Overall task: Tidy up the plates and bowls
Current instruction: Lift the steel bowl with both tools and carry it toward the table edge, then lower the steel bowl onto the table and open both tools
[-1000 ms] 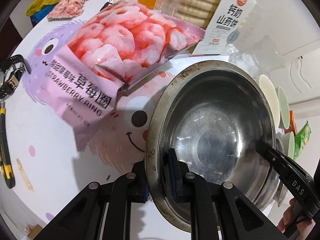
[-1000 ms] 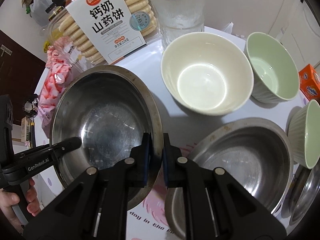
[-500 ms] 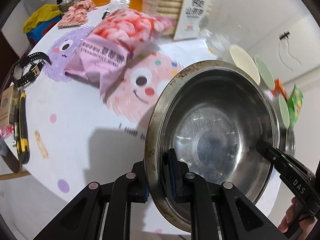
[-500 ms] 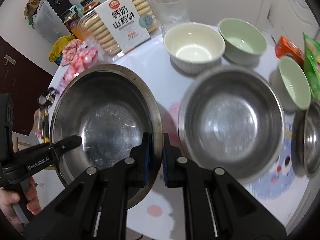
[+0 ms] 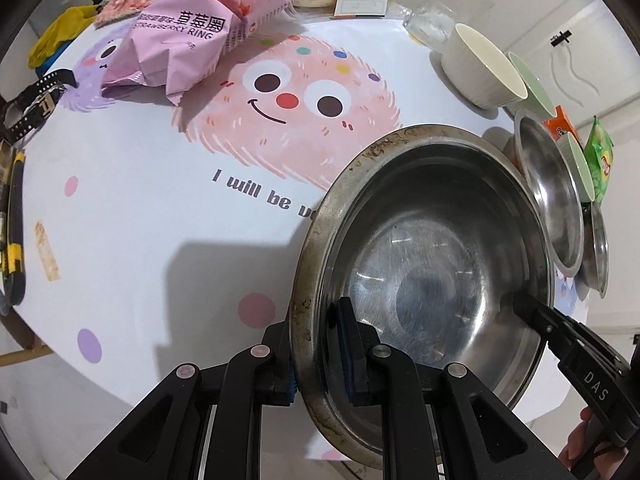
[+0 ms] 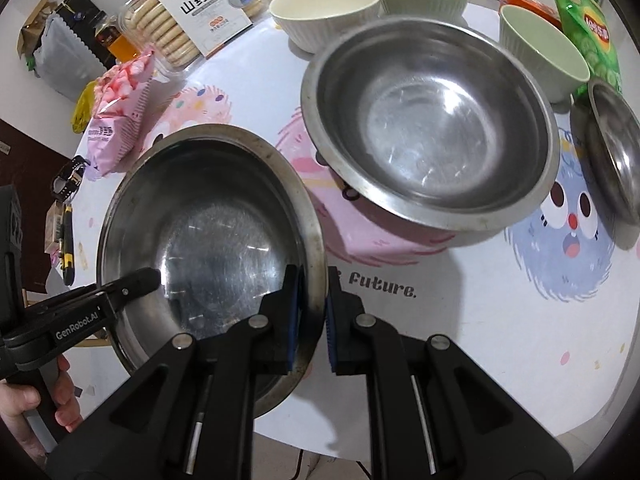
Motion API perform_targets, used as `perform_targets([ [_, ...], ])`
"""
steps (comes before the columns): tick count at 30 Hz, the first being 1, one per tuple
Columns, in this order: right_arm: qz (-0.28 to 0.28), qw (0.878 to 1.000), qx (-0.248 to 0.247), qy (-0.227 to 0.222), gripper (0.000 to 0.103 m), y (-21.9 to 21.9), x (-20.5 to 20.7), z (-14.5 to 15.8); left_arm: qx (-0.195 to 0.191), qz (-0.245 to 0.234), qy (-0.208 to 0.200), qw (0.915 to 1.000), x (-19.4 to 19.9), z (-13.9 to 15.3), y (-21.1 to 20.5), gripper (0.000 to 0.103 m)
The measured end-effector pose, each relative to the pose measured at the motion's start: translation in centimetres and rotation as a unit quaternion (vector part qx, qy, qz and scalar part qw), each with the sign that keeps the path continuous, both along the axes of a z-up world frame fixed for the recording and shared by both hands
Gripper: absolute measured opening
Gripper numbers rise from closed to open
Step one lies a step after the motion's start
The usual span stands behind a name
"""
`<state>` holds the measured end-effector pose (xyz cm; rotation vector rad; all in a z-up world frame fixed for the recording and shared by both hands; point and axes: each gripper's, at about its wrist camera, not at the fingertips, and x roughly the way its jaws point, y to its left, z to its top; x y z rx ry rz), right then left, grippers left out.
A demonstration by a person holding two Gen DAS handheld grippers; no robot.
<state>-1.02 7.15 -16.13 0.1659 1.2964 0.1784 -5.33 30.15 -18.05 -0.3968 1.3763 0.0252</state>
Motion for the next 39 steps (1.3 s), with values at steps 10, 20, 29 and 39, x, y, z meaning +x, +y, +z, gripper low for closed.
perform_targets([
  [10,-0.022,1.0,0.006,0.005,0.014,-0.8,0.7,-1.0,0.011,-0.01,0.004,0.9999,4.0,-1.3,-3.6,0.016],
  [20,-0.023,1.0,-0.002,-0.004,0.019,-0.8,0.3,-0.4,0.026,-0.023,0.001,0.9994,3.9,-1.1,-4.4,0.018],
  [29,-0.044,0.999,-0.01,-0.013,0.052,-1.9,-0.6,0.7,0.037,-0.008,-0.016,0.9991,3.3,0.6,-3.7,0.057],
  [39,-0.055,0.998,-0.011,-0.029,0.06,-3.3,-1.0,2.8,0.03,-0.003,-0.042,0.9987,3.2,2.8,-2.9,0.086],
])
